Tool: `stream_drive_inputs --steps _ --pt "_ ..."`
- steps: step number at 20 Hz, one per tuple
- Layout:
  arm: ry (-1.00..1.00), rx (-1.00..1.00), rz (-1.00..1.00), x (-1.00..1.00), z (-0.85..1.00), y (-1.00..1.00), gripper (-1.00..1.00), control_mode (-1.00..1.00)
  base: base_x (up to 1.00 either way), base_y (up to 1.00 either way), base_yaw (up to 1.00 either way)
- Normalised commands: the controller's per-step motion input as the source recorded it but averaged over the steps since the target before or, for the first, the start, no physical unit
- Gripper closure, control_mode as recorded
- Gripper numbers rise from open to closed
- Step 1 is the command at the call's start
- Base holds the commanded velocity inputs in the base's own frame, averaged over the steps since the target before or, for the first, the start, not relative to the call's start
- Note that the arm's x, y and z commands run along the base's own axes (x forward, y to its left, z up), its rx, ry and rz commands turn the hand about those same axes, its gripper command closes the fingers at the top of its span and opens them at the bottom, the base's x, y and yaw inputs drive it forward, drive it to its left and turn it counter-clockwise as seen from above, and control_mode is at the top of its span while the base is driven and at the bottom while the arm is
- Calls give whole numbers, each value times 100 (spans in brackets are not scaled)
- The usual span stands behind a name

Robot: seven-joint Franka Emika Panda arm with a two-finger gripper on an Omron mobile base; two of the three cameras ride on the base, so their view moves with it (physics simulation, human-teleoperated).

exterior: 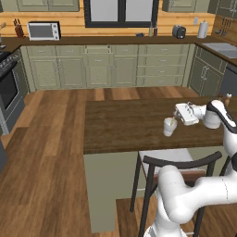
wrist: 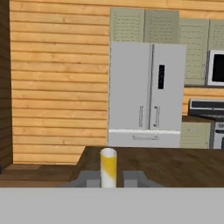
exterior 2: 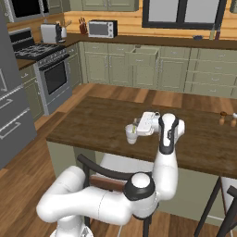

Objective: Take a straw from the drawer in front and place it inside the glass cup on the dining counter.

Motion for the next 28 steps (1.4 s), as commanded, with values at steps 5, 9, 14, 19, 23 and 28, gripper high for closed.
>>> stream_drive_inputs --steps 5,9,14,19,23,28 --pt "0 0 0 0 -2 0 -100 -100 0 0 0" --pt "-8 -4 -2 -7 12 0 -100 -100 0 0 0" --pt "-23 -14 -7 -22 59 0 -100 -100 0 0 0" --pt "-36 -27 -10 -25 55 1 -100 -100 0 0 0" --pt "-50 -40 -8 -65 44 22 -100 -100 0 0 0" --pt "-62 -55 -2 -100 20 51 -100 -100 0 0 0"
